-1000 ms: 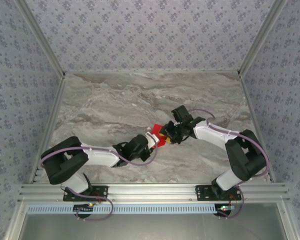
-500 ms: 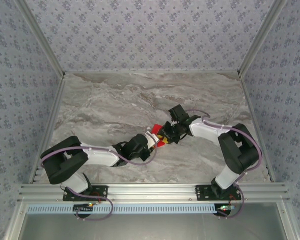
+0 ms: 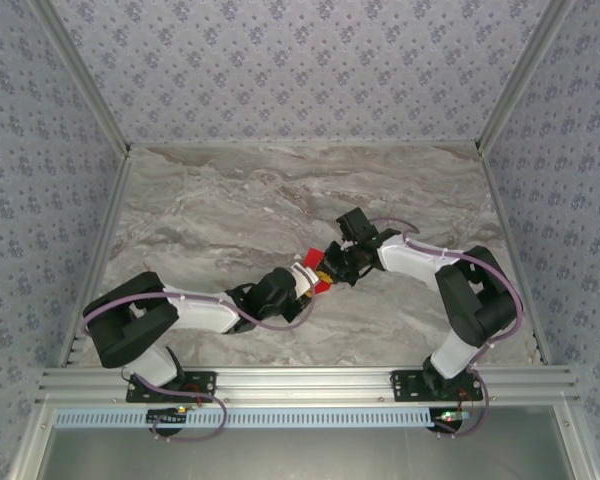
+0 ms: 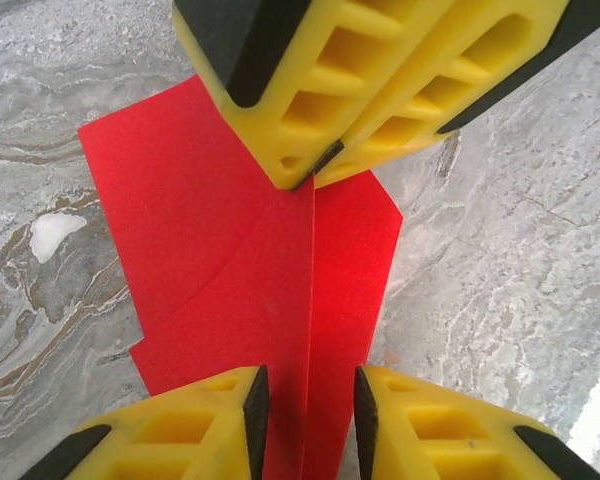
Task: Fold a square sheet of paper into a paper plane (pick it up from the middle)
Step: Fourth fold the wing at the center of the table.
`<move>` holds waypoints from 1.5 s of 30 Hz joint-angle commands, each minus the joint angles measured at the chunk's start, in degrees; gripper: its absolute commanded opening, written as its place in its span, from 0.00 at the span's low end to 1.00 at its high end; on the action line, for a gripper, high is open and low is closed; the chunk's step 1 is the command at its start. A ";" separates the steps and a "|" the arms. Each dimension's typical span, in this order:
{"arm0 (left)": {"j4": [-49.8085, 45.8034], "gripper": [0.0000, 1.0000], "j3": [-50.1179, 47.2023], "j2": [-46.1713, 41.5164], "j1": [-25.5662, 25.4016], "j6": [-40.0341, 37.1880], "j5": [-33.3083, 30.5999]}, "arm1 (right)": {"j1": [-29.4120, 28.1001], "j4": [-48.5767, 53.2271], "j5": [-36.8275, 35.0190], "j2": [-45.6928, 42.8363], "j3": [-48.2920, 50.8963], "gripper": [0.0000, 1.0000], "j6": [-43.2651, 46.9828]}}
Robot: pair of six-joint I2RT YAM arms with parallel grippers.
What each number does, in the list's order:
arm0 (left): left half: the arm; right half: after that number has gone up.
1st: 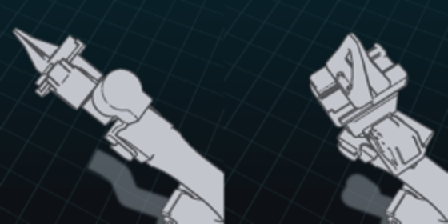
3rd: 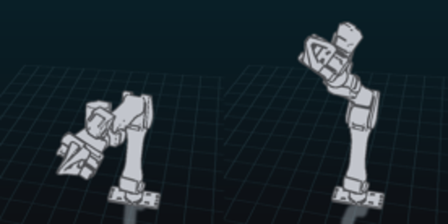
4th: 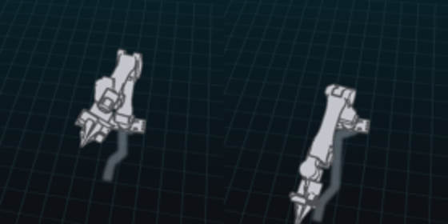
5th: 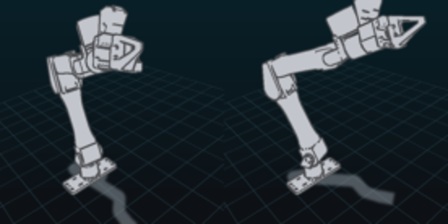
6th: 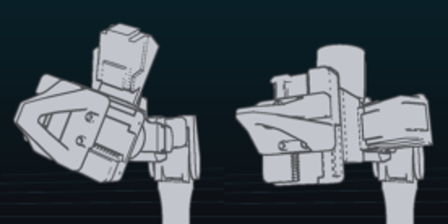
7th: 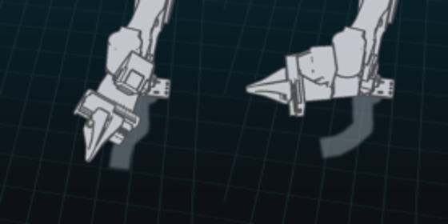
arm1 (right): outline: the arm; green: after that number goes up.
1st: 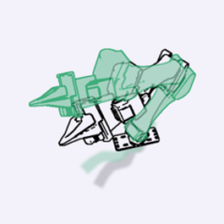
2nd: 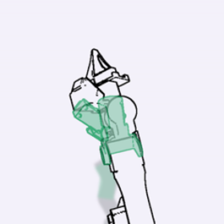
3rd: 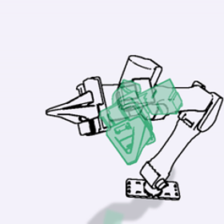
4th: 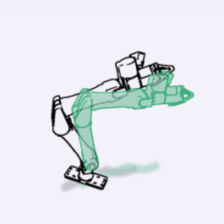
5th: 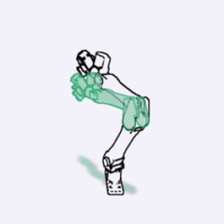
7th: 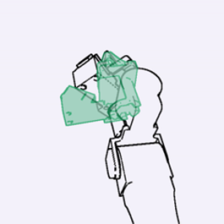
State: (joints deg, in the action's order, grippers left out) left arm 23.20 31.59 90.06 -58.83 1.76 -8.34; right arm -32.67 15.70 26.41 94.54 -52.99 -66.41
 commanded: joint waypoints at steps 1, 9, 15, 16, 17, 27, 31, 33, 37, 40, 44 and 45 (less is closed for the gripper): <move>1.16 0.28 0.94 0.95 0.42 -0.74 0.77 | -0.12 2.00 0.60 -0.47 -1.26 0.11 0.10; 0.78 0.10 1.51 1.46 0.47 -0.29 1.51 | 0.78 2.77 0.41 -2.20 -0.91 0.33 1.30; -1.75 0.07 1.72 -0.06 1.34 5.11 5.07 | 3.10 3.23 -0.58 -5.68 1.24 0.56 5.91; -2.44 0.07 1.80 -0.41 1.50 6.31 5.45 | 3.39 2.39 -0.65 -6.56 2.08 0.57 7.04; -3.31 0.07 1.97 -0.84 1.74 7.59 5.98 | 3.70 1.67 -1.11 -7.57 2.81 0.59 8.32; -4.72 0.04 2.55 -2.63 9.07 24.85 18.94 | 3.88 -8.34 -1.07 -14.55 11.47 0.60 20.17; -1.02 0.03 1.27 -1.84 11.59 31.04 22.40 | 2.77 -13.52 0.72 -14.02 13.70 0.57 20.43; 1.60 0.03 0.35 -1.38 12.74 34.25 24.15 | 1.42 -14.62 0.15 -13.49 13.94 0.56 20.47; 5.56 0.03 -0.90 -0.68 14.41 38.82 27.25 | -0.11 -16.60 -1.21 -11.46 13.55 0.54 18.78; 5.45 0.04 -0.50 0.07 14.97 40.66 28.80 | -1.04 -18.69 -1.60 -8.98 12.83 0.52 17.03; 5.37 0.05 0.16 0.95 15.70 42.17 31.81 | -1.33 -21.74 -2.28 -5.94 12.29 0.51 14.77; 4.78 0.05 0.53 1.13 15.84 42.43 32.33 | -1.34 -22.28 -2.48 -5.37 12.08 0.51 14.33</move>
State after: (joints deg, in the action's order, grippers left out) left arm 26.81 31.29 90.30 -43.55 41.74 20.08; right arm -33.69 -3.20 25.30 87.57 -39.42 -49.98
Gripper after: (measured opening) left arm 0.045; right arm 0.511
